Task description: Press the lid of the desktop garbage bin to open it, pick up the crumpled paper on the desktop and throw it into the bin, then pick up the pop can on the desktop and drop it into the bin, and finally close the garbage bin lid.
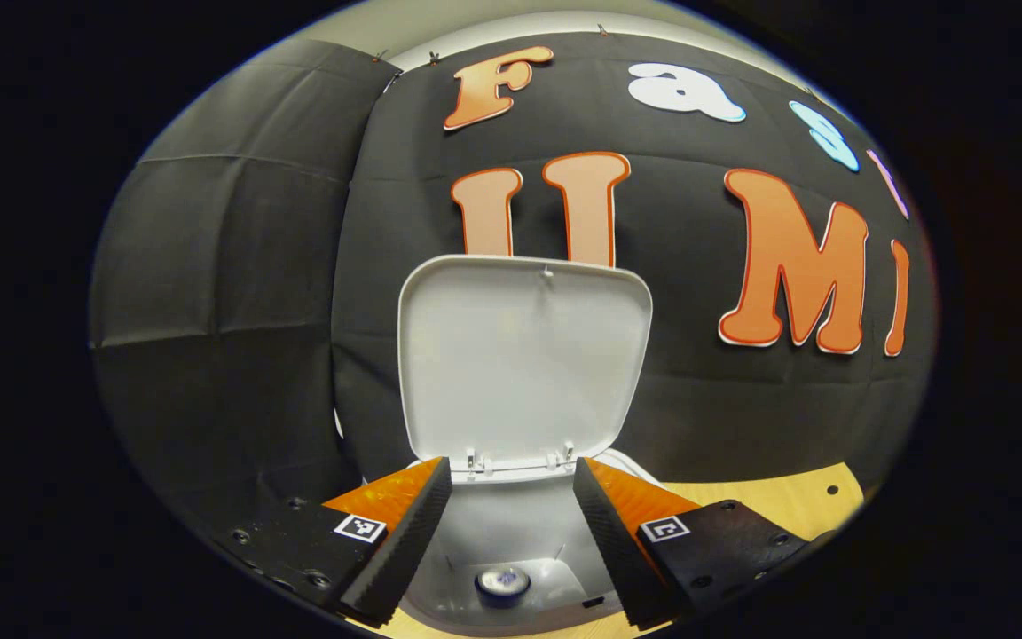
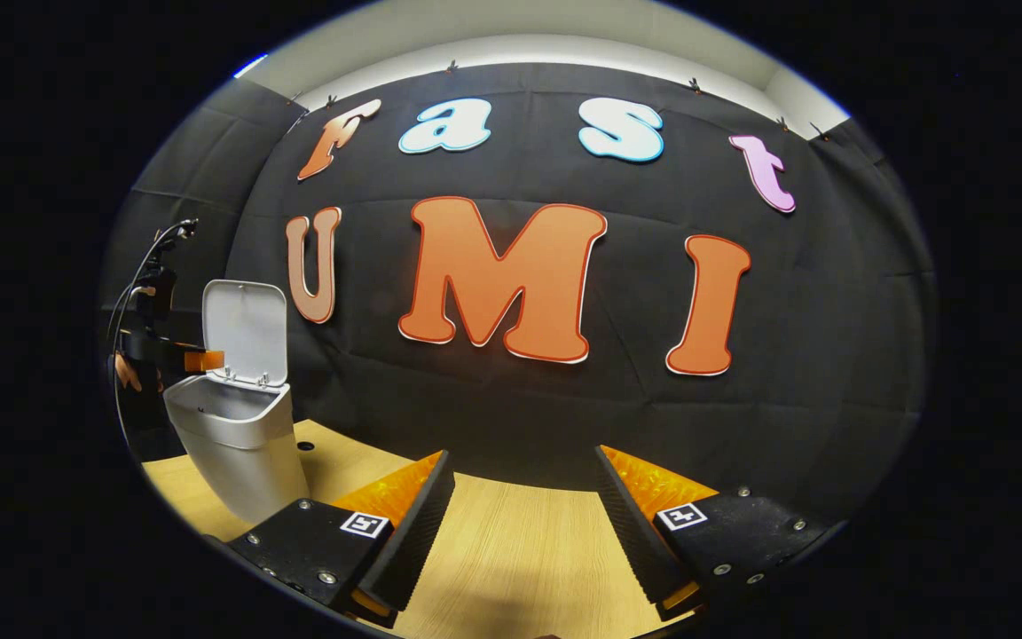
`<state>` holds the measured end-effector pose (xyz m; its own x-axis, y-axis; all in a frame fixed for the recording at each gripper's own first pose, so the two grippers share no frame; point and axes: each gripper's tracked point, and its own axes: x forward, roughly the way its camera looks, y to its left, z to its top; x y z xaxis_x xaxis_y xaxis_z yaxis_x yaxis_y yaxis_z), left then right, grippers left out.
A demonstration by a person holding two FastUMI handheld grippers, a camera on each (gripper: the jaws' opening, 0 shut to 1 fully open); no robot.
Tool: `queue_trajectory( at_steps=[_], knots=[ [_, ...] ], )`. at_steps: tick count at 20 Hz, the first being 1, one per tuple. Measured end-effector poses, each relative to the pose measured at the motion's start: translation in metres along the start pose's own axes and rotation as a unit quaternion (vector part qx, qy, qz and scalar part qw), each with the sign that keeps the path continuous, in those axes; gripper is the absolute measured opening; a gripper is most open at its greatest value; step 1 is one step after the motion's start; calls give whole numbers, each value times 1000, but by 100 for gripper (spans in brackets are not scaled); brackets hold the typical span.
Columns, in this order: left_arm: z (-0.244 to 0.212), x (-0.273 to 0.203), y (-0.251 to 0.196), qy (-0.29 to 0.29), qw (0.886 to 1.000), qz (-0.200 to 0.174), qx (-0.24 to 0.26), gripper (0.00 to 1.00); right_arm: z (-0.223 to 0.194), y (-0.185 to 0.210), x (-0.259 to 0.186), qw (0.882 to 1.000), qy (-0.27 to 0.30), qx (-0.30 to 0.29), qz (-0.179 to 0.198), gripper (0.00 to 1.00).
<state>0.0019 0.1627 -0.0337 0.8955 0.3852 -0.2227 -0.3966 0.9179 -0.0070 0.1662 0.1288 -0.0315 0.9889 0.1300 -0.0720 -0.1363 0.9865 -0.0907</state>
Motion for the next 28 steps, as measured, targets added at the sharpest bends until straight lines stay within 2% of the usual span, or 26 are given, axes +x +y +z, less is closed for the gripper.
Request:
queue_trajectory(
  at_steps=[5, 9, 16, 19, 24, 25, 26, 28],
  knots=[
    [44, -8, 1, -23, 1000, 2, 2, 88, 1, -2, 0, 1000, -3, 5, 1, 94],
    [87, -11, 3, -37, 999, 5, -24, 88, 2, -1, 0, 1000, -7, 6, 5, 94],
    [154, 11, 16, -59, 998, 25, -11, 89, 5, -14, 1, 1000, -11, 19, -3, 94],
    [174, 25, 17, -64, 997, 28, -24, 92, 10, -23, 2, 1000, -19, 20, -15, 94],
    [192, 65, 18, -46, 998, 28, -22, 89, 8, -37, -2, 999, -18, 23, -32, 94],
    [189, 74, 18, -36, 999, 28, -21, 91, 9, -39, -2, 999, -18, 24, -34, 94],
    [186, 83, 18, -25, 999, 28, -20, 88, 8, -41, -4, 999, -18, 24, -37, 94],
    [172, 99, 15, 2, 1000, 26, -14, 92, 9, -45, -7, 999, -18, 23, -42, 94]
  ],
)
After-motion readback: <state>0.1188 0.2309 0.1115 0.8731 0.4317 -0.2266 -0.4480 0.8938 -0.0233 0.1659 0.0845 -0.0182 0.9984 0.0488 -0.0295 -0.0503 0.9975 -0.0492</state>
